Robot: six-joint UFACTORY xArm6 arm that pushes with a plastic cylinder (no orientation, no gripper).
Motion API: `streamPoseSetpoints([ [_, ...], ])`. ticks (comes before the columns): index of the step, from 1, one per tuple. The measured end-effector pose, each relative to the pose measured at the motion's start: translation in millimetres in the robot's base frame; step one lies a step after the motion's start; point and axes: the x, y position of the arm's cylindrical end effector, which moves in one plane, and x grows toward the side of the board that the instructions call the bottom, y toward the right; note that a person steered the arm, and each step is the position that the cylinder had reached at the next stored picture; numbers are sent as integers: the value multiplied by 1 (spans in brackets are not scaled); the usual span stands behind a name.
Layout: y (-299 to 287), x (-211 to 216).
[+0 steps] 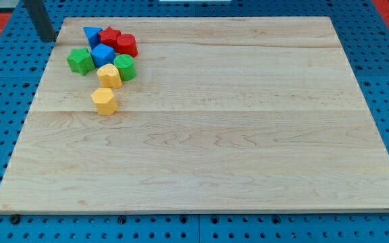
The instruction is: Move the blue cube diagonal to the yellow hexagon
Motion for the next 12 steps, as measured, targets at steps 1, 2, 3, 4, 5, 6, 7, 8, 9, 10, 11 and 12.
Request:
streamPoseSetpoints([
  [1, 0, 0],
  [2, 26, 9],
  [3, 80, 42],
  [4, 113, 59],
  [5, 143, 60],
  [6, 210, 60],
  [7, 274, 72],
  [8, 298, 108],
  [9, 296, 162],
  [10, 285, 181],
  [11, 285, 180],
  [12, 301, 172],
])
